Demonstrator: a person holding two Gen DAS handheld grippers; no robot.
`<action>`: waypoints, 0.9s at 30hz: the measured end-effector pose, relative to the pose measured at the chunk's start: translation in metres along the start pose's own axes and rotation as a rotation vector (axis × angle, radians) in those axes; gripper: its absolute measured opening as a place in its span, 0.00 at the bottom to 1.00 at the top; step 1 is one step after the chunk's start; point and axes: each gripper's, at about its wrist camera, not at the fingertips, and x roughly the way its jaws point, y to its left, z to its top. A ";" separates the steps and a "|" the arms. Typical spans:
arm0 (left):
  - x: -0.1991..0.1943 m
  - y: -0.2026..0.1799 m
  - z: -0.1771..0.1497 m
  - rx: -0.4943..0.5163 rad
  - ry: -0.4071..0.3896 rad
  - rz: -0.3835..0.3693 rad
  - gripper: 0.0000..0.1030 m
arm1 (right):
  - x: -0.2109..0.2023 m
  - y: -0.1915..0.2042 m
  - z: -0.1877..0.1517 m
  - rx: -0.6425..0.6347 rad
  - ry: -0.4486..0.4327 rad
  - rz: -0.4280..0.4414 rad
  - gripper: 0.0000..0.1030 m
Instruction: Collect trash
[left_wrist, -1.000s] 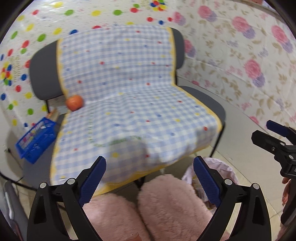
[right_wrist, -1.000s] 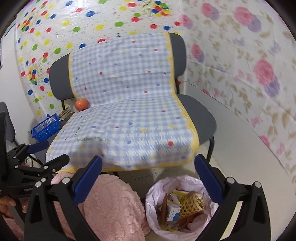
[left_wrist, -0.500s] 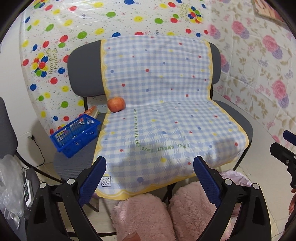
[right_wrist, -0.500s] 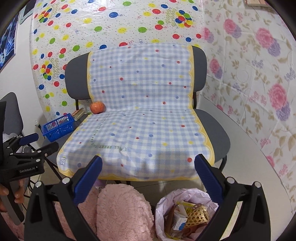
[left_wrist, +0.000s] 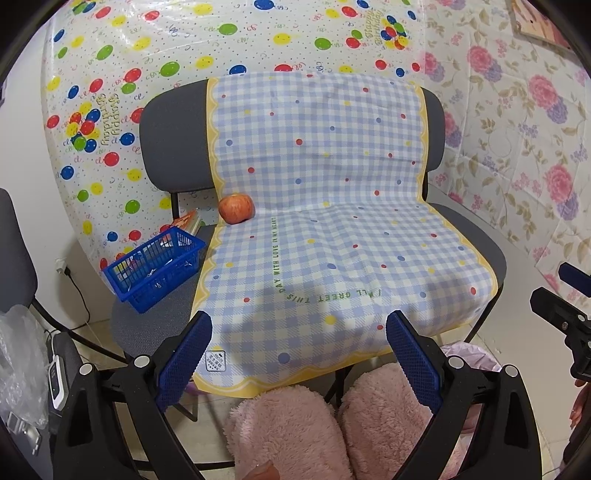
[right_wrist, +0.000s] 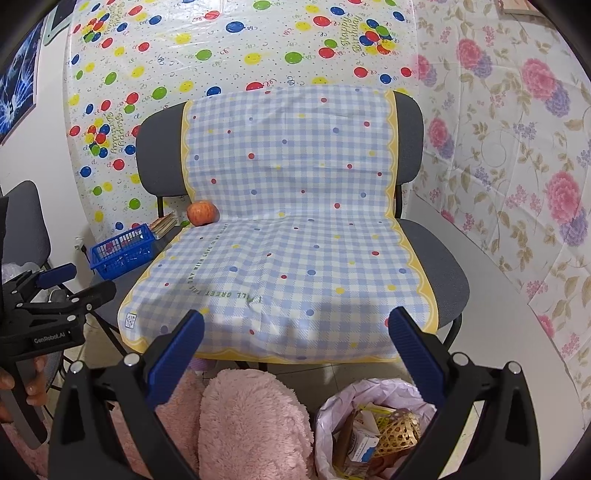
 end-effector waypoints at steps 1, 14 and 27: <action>0.000 0.000 0.000 0.000 0.000 -0.001 0.91 | 0.001 0.000 0.000 0.002 0.002 0.000 0.95; 0.000 0.002 0.003 0.003 0.003 -0.003 0.91 | 0.002 0.000 -0.001 0.013 0.001 -0.004 0.95; 0.001 0.000 0.004 0.002 0.007 -0.003 0.91 | 0.003 0.001 -0.002 0.015 0.002 -0.007 0.95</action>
